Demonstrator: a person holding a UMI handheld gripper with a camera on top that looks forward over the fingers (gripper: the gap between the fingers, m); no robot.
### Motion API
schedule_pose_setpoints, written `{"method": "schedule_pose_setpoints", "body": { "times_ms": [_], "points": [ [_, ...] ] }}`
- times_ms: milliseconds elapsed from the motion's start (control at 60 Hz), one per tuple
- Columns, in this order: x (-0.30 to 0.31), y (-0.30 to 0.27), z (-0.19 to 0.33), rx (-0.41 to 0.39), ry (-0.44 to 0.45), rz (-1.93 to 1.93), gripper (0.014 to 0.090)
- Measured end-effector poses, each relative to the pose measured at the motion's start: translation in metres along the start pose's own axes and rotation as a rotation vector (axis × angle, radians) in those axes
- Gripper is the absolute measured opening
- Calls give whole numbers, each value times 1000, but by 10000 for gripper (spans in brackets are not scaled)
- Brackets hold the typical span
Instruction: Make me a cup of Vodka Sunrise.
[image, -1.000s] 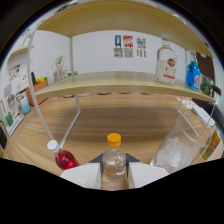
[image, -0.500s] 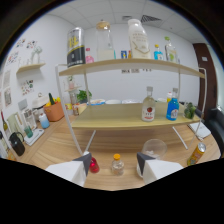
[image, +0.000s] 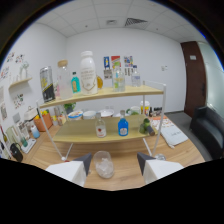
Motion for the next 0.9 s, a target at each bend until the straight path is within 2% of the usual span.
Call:
{"method": "schedule_pose_setpoints", "body": {
  "times_ms": [267, 450, 583, 683, 717, 900],
  "points": [
    [21, -164, 45, 224, -14, -45, 858],
    [17, -205, 98, 252, -40, -34, 837],
    [15, -199, 135, 199, -43, -29, 673],
    [15, -192, 148, 181, -48, -34, 435],
    [14, -193, 147, 191, -54, -36, 386],
    [13, -194, 142, 203, -58, -66, 363]
  ]
}}
